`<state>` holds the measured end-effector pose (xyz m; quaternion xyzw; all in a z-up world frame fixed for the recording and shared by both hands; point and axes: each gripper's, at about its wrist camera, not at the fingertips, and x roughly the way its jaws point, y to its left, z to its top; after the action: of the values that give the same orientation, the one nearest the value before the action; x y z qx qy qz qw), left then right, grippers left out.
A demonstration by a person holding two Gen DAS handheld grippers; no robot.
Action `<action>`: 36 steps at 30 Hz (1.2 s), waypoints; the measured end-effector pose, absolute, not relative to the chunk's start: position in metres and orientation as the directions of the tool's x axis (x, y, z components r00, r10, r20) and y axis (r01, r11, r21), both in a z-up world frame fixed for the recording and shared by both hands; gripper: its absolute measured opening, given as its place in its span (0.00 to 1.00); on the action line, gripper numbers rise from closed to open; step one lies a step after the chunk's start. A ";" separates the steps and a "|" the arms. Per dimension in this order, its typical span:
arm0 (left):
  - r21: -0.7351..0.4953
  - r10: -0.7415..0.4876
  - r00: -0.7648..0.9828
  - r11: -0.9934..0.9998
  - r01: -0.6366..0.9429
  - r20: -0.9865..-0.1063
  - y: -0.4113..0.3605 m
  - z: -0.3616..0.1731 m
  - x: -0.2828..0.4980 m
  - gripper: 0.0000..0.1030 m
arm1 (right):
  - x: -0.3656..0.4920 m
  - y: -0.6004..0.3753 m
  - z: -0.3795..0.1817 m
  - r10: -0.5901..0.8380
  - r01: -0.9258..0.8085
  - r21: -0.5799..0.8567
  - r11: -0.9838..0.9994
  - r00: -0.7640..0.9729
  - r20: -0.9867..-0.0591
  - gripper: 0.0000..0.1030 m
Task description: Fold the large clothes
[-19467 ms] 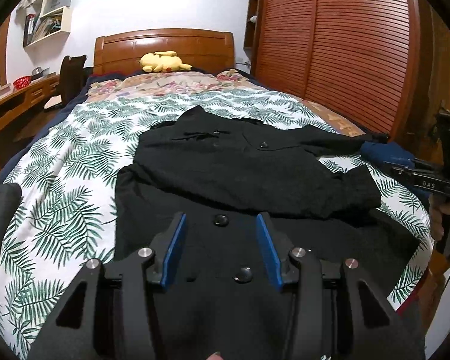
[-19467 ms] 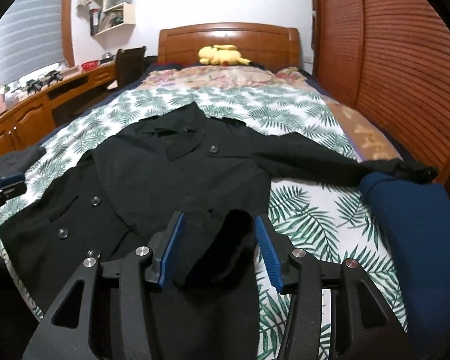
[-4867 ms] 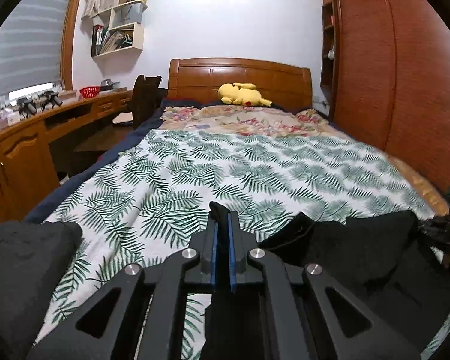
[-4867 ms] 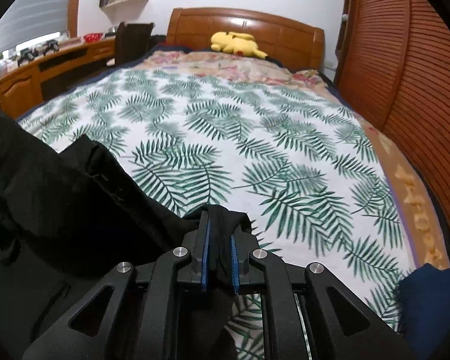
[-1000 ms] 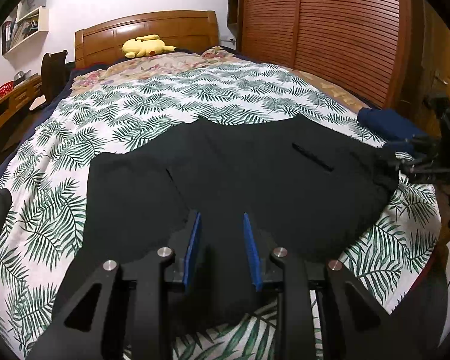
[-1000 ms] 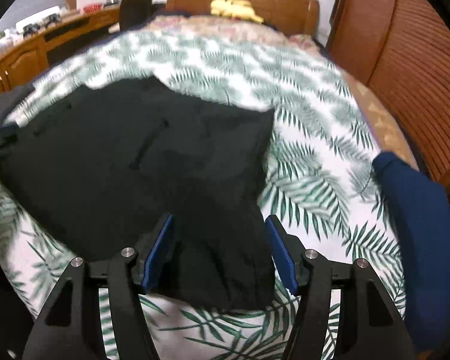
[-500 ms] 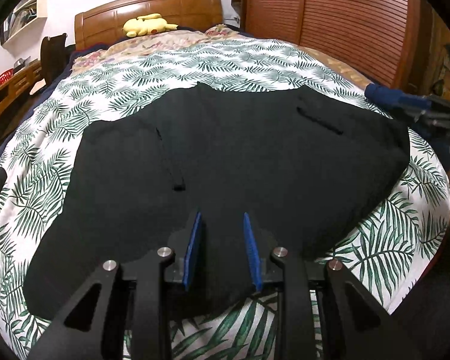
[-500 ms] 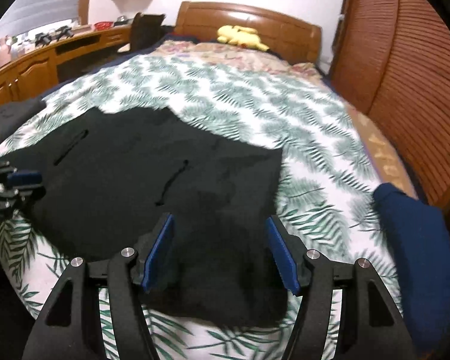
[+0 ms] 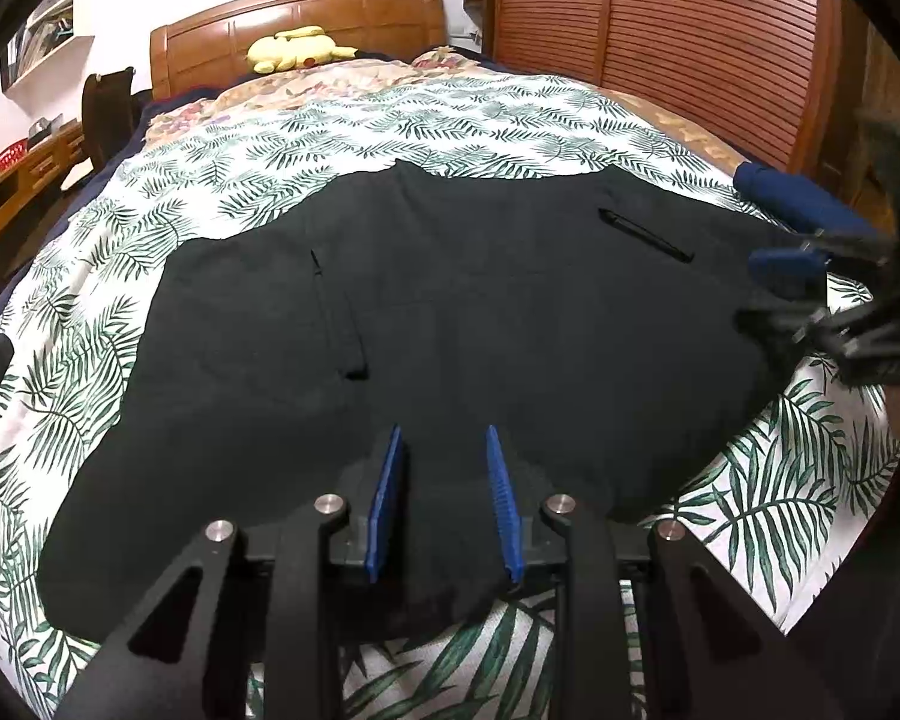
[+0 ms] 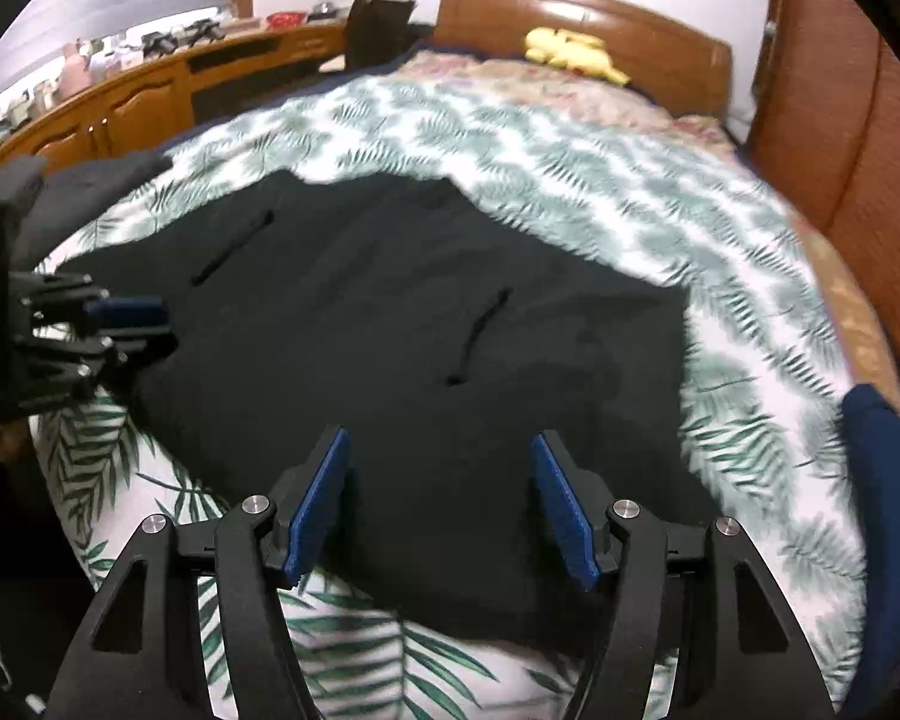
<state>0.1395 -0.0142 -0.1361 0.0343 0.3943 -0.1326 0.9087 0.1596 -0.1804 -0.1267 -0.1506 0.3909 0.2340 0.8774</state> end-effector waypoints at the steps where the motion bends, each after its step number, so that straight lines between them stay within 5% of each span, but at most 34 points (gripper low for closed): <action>1: -0.042 -0.217 0.658 0.962 0.271 -0.721 -0.014 -0.135 0.138 0.27 | 0.162 -0.180 -0.133 0.296 -0.530 -0.072 0.845 0.575 -0.763 0.63; 18: -0.096 -0.131 0.723 0.991 0.090 -0.679 0.048 -0.112 0.074 0.31 | 0.166 -0.175 -0.163 0.274 -0.564 -0.117 0.818 0.559 -0.782 0.64; 36: -0.059 0.000 0.665 0.996 -0.066 -0.747 0.110 -0.133 0.100 0.38 | 0.171 -0.166 -0.160 0.257 -0.567 -0.152 0.809 0.574 -0.777 0.64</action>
<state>0.1001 0.1099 -0.1335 -0.0403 0.4087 0.0180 0.9116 0.1708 -0.1655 -0.1597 -0.1965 0.3952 0.2382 0.8652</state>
